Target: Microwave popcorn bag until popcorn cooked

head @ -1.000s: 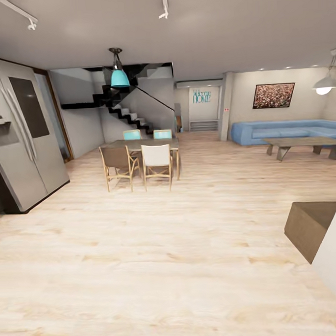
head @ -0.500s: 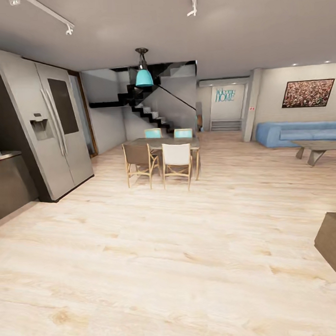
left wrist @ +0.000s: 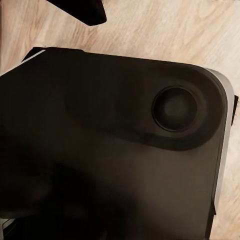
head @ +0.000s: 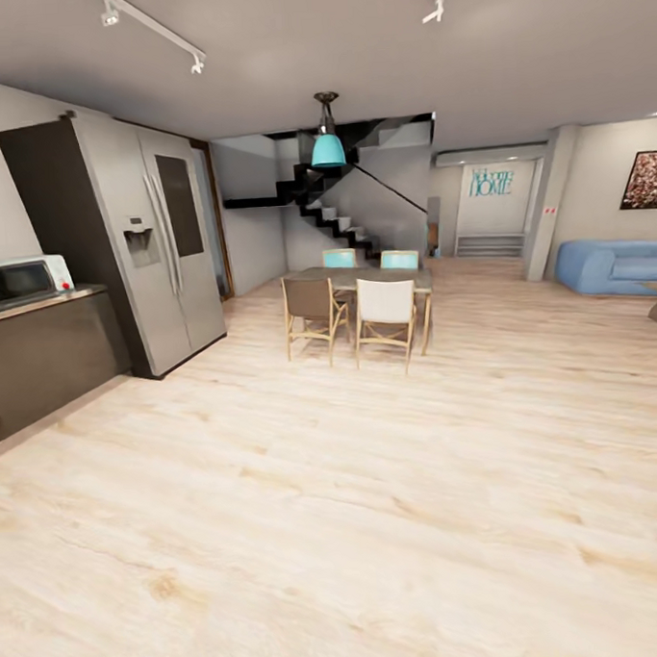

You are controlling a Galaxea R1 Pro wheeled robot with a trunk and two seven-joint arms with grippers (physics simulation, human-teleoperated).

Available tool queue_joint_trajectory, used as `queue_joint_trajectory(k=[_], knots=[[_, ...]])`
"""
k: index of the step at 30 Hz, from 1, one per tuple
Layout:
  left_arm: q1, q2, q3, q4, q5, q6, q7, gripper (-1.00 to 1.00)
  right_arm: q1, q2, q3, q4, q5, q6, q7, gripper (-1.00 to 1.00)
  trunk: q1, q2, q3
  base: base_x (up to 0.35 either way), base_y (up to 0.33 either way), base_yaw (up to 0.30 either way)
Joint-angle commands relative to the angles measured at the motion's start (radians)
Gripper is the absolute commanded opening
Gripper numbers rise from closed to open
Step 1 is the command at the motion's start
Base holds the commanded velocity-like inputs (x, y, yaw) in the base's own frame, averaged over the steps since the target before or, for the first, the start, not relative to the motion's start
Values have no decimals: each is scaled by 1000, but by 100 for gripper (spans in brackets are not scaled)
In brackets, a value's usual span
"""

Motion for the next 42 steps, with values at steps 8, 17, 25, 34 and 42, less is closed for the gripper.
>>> queue_joint_trajectory(k=[8, 17, 25, 34, 42], knots=[[0, -1, 0, -1, 7, -2, 0, 100, 0, 2, 0, 1, 0, -3, -3, 100, 0, 0, -1, 0, 0, 281], [0, -2, 0, -1, 6, -2, 0, 100, -1, 2, 3, 1, 2, -3, -3, 100, 0, 0, -1, 0, 0, 281], [0, -1, -1, -1, 6, -2, 0, 100, -1, 2, 3, 2, 2, -3, -3, 100, 0, 0, -1, 0, 0, 281], [0, -1, -1, -1, 6, -2, 0, 100, -1, 2, 3, 2, 2, -3, -3, 100, 0, 0, -1, 0, 0, 281], [0, -1, -1, -1, 6, -2, 0, 100, 0, 2, 3, 2, 2, -3, -3, 100, 0, 0, -1, 0, 0, 281]])
